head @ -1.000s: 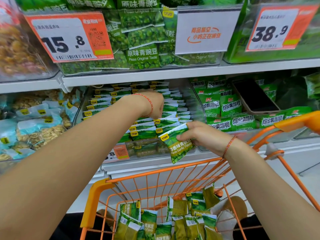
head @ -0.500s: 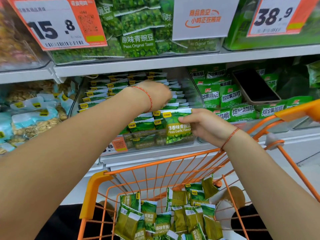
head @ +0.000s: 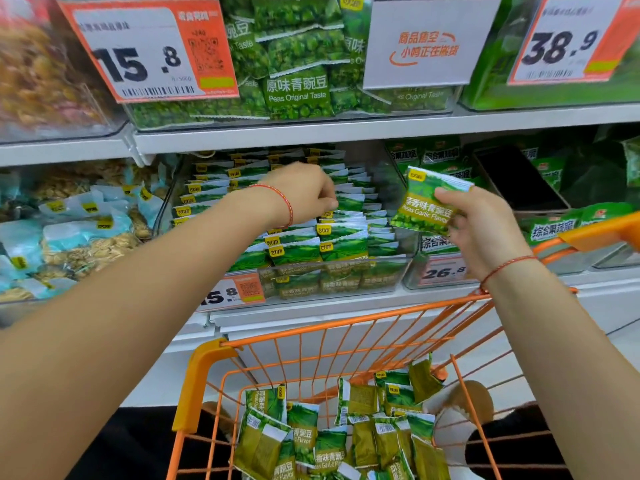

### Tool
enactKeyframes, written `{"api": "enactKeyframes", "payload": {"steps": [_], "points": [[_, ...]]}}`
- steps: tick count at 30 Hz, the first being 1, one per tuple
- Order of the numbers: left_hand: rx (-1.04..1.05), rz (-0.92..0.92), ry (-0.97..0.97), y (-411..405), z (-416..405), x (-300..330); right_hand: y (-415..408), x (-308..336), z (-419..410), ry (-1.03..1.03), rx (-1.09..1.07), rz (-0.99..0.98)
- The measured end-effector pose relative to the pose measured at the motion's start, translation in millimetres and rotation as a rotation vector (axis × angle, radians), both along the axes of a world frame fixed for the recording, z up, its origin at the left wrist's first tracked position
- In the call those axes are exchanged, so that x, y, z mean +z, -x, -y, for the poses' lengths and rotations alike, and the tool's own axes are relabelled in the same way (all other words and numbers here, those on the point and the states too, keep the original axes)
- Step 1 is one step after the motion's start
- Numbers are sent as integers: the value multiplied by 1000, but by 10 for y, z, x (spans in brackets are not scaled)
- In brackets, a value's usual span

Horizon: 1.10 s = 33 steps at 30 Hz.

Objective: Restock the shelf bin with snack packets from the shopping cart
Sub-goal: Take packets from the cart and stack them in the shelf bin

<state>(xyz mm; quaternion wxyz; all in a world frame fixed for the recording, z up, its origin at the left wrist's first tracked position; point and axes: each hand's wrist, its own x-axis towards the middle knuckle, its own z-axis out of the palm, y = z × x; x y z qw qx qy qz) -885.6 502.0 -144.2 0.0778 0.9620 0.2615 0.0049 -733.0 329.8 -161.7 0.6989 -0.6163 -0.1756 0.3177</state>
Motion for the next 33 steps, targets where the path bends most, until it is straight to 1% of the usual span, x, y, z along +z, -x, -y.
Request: {"api": "enactKeyframes", "payload": {"steps": [2, 5, 6, 9, 12, 15, 18, 19, 21, 23, 24, 25, 26, 28, 29, 31, 33], "points": [[-28, -34, 1, 5, 50, -55, 4, -31, 0, 57, -46, 124], [-25, -66, -127, -30, 77, -112, 55, -66, -11, 119, -57, 225], [-9, -65, -131, -50, 65, -117, 61, -80, -8, 129, -50, 274], [42, -58, -81, -93, 52, -125, 136, -76, 13, 151, -16, 421], [54, -71, -51, -114, 61, -166, 144, -102, 17, 171, -39, 472], [85, -123, -15, -110, 74, -152, 144, -128, 32, 233, -96, 579], [114, -201, -49, -149, 77, -112, 138, -144, 39, 263, -123, 657], [126, -199, -57, -175, 83, -103, 141, -142, 36, 280, -120, 673], [100, -91, -70, -258, 117, -84, 159, -123, 36, 304, -131, 705], [-39, 16, -33, -378, 175, -92, 154, -138, 20, 295, -164, 735], [-114, 3, -4, -444, 204, -119, 149, -147, 11, 293, -171, 742], [-159, -49, 2, -507, 225, -160, 147, -156, 6, 287, -173, 736], [-168, -138, -21, -558, 229, -207, 144, -159, 2, 280, -172, 728], [-118, -308, -95, -601, 191, -265, 146, -162, 7, 277, -155, 714], [-75, -352, -118, -599, 159, -273, 149, -159, 14, 281, -147, 710], [-11, -365, -77, -571, 110, -251, 143, -159, 9, 289, -141, 703], [35, -300, 48, -544, 125, -202, 132, -176, -18, 296, -124, 700]]}}
